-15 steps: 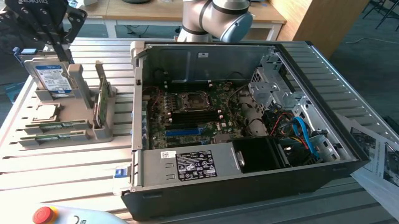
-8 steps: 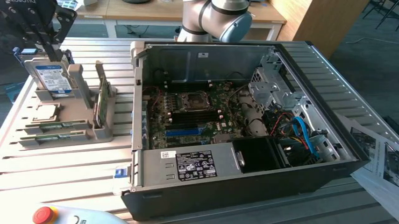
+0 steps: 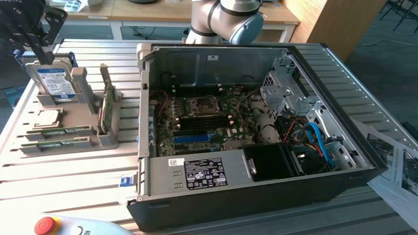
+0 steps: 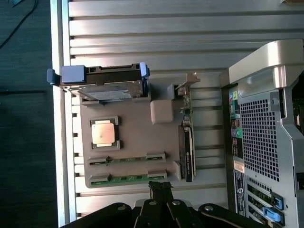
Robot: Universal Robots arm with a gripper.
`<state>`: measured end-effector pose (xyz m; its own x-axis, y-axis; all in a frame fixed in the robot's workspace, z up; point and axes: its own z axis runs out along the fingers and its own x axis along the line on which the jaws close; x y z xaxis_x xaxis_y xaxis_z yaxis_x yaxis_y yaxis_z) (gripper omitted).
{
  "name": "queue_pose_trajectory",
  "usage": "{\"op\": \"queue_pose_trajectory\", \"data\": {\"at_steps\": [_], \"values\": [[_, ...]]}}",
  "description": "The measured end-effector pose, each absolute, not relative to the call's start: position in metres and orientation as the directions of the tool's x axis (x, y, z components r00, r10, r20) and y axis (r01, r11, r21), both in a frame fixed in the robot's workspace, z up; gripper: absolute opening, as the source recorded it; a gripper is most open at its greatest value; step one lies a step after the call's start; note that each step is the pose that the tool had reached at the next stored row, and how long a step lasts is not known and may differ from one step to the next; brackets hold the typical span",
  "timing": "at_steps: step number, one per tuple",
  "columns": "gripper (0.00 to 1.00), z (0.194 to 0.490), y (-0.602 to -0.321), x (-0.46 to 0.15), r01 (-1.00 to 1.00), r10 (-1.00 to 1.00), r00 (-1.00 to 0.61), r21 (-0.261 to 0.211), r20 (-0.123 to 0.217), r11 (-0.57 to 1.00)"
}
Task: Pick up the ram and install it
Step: 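Reach for the ram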
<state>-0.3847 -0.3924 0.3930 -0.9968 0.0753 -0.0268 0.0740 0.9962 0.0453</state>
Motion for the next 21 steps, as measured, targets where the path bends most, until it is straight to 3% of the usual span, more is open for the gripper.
{"op": "queue_pose_trajectory", "data": {"at_steps": [21], "values": [[0.11, 0.393, -0.392, -0.417, 0.074, 0.075, -0.997, 0.045, -0.027, 0.996]]}}
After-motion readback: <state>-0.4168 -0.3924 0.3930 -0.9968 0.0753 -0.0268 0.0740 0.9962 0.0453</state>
